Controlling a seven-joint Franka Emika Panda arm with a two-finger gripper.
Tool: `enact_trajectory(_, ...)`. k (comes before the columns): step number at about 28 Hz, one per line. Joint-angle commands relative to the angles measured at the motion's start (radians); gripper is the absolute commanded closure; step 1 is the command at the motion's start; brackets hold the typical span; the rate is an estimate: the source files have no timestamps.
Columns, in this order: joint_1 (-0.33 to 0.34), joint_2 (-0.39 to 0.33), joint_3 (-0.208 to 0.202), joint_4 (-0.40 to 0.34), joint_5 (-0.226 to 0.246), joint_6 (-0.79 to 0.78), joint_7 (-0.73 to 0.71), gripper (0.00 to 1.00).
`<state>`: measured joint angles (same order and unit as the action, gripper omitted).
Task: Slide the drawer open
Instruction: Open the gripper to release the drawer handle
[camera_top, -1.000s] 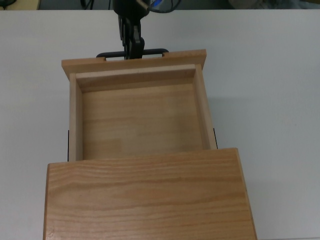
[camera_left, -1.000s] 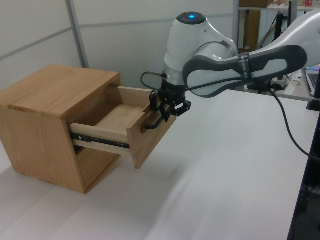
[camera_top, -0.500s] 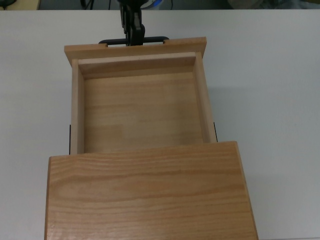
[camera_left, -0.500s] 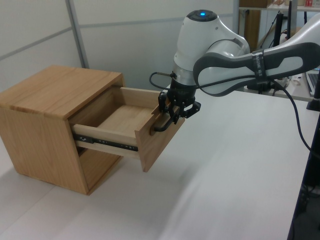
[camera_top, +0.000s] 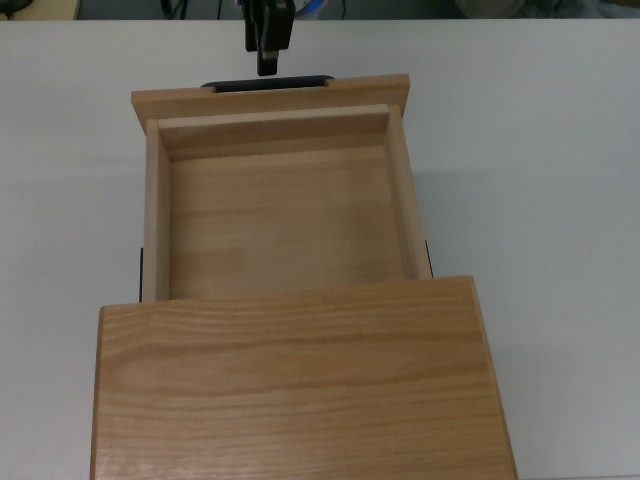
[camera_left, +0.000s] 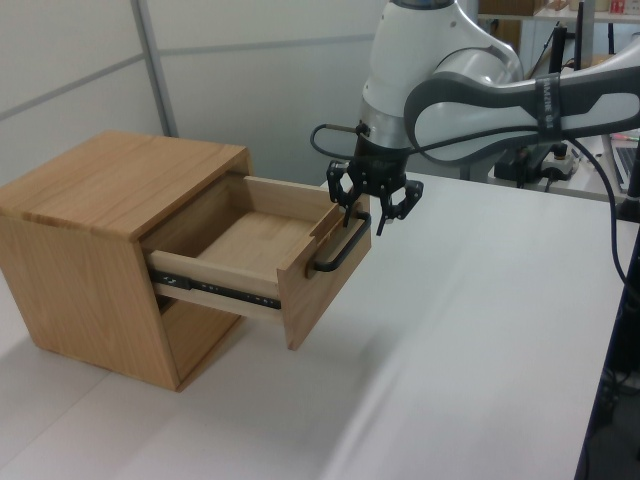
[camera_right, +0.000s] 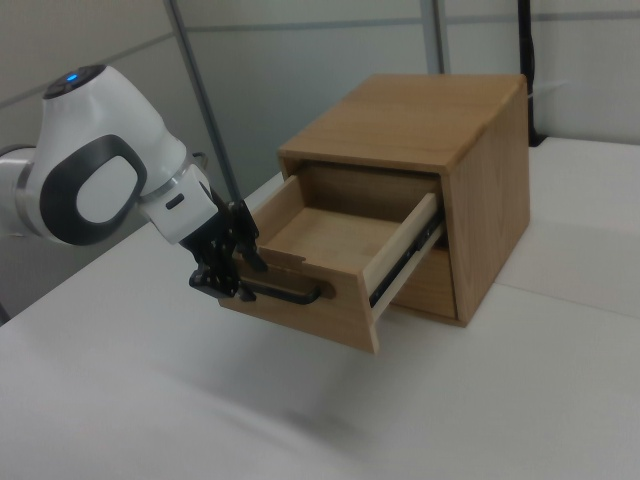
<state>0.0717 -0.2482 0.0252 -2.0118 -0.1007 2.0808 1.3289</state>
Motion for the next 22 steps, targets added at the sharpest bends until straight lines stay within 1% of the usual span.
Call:
enact_trajectory(1, 0.014, -0.009, -0.018, 0.001, 0.021, -0.022, -0.046, 0.00)
enact_trajectory(5, 0.014, -0.013, -0.019, 0.004, 0.022, -0.025, -0.086, 0.00)
enact_trajectory(11, 0.014, -0.011, -0.022, 0.031, 0.027, -0.045, -0.235, 0.00)
enact_trajectory(12, 0.016, -0.009, -0.027, 0.048, 0.035, -0.074, -0.307, 0.00)
enact_trajectory(16, 0.016, -0.006, -0.027, 0.082, 0.068, -0.169, -0.508, 0.00)
enact_trajectory(17, 0.016, -0.006, -0.027, 0.097, 0.084, -0.221, -0.613, 0.00)
enact_trajectory(22, 0.016, 0.000, -0.028, 0.137, 0.088, -0.347, -0.874, 0.00)
